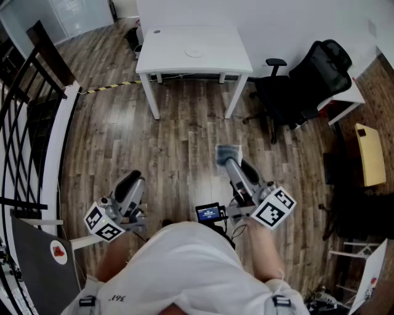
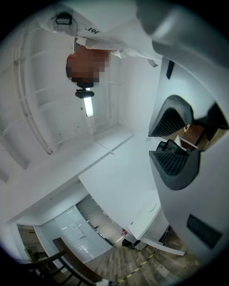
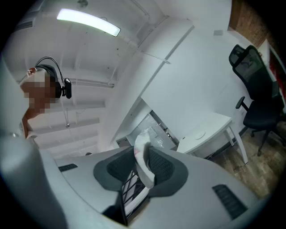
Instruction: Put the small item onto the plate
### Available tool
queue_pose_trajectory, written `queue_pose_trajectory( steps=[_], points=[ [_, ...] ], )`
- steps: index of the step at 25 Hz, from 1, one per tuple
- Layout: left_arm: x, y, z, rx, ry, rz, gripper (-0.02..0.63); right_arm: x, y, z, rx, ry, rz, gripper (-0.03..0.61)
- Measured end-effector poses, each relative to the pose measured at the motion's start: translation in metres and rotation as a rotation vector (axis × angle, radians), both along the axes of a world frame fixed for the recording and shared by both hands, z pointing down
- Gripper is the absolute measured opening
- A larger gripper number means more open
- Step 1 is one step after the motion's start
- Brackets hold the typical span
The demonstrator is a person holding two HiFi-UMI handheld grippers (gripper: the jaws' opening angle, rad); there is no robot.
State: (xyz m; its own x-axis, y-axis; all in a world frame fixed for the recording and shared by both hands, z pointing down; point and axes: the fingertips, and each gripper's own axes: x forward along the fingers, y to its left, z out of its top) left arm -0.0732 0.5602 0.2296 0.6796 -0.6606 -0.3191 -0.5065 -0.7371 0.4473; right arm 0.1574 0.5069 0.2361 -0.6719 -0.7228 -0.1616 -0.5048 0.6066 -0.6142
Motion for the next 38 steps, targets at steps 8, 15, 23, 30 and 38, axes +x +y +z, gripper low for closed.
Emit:
queue_pose_trajectory(
  steps=[8,15,23,30,38],
  points=[
    [-0.001,0.004,-0.001,-0.021,0.012,0.008,0.103,-0.002,0.006,0.001,-0.008,0.017,0.000,0.100],
    [-0.001,0.003,-0.004,-0.021,0.023,0.021,0.103,-0.007,0.007,0.002,-0.018,0.005,-0.007,0.100],
    [0.004,0.009,0.010,-0.036,0.031,0.050,0.103,-0.014,0.009,0.008,-0.043,-0.061,-0.033,0.101],
    [0.031,0.003,0.015,-0.061,0.021,0.078,0.103,0.009,-0.001,0.017,-0.090,-0.077,-0.016,0.101],
    [0.073,-0.007,0.030,-0.105,0.018,0.087,0.103,0.046,-0.011,0.035,-0.139,-0.051,-0.014,0.100]
  ],
)
